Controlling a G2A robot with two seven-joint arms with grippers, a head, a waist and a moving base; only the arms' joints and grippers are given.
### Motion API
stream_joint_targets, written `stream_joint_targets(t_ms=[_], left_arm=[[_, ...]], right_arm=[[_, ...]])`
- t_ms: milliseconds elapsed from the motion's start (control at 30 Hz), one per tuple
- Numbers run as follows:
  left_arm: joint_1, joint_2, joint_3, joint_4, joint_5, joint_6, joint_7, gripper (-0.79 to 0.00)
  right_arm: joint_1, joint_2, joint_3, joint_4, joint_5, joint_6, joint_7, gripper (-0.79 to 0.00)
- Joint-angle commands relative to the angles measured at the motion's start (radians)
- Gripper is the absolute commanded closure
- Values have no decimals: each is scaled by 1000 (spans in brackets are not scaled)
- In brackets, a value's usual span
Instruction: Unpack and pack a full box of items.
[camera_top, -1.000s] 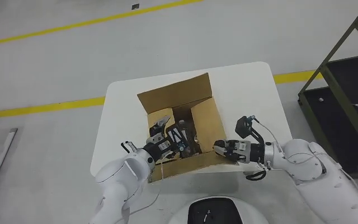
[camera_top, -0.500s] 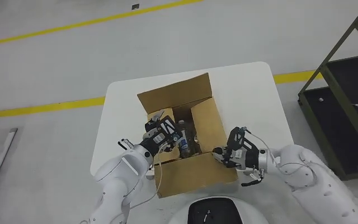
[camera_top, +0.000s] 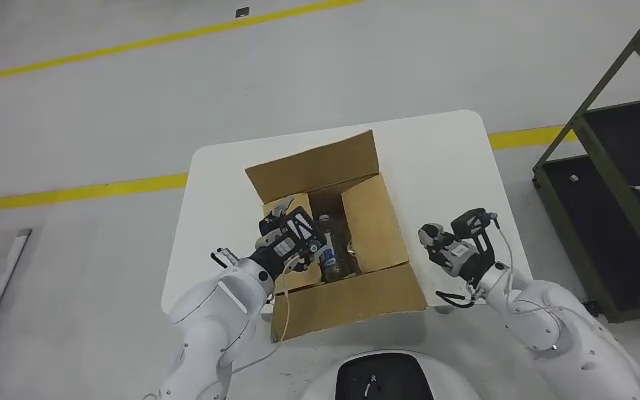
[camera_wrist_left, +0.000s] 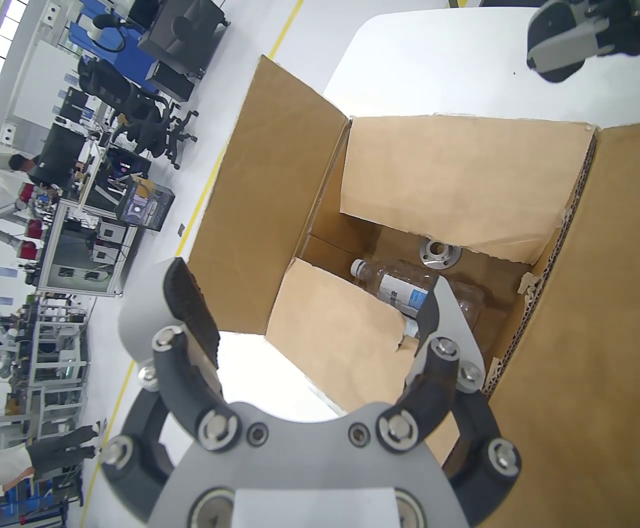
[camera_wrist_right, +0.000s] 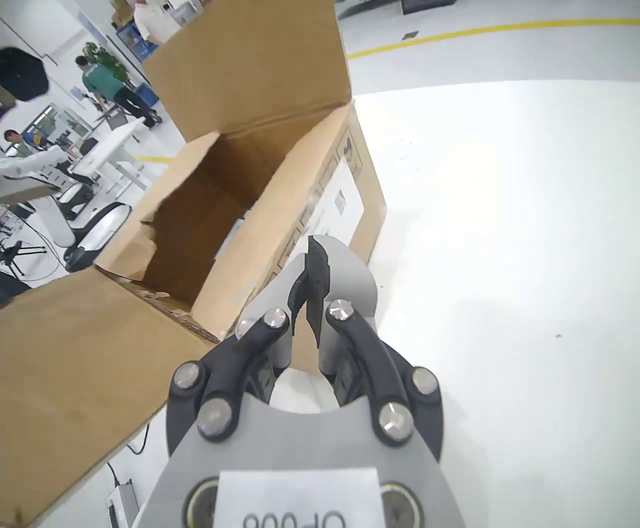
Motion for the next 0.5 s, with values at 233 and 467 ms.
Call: stream_joint_targets(t_ms=[233,467], left_arm=[[0,0,0,0,0,0,0,-785],[-9,0,52,68,78,28,-17,-785]], right_arm=[[22,-16,-96,35,15,-30,-5,0],[2,-14,-69,-2,23,-40,-30,0]])
